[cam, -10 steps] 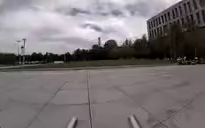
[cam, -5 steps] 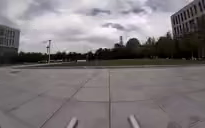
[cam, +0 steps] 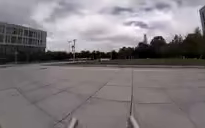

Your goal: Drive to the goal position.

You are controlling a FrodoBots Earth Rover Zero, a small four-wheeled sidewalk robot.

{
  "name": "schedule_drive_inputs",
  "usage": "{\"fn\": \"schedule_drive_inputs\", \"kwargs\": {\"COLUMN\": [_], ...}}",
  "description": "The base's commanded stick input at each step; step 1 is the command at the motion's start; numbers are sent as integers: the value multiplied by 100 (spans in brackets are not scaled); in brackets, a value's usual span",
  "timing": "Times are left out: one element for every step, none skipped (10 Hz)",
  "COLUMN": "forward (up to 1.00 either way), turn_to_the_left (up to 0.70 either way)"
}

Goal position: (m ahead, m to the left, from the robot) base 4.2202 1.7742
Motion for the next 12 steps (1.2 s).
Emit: {"fn": "schedule_drive_inputs", "kwargs": {"forward": [0, 0, 0, 0, 0, 0, 5, 55, 70, 70, 70, 70], "turn_to_the_left": [70, 70, 70, 70, 70, 70, 65, 16, 1, 1, 1, 1]}}
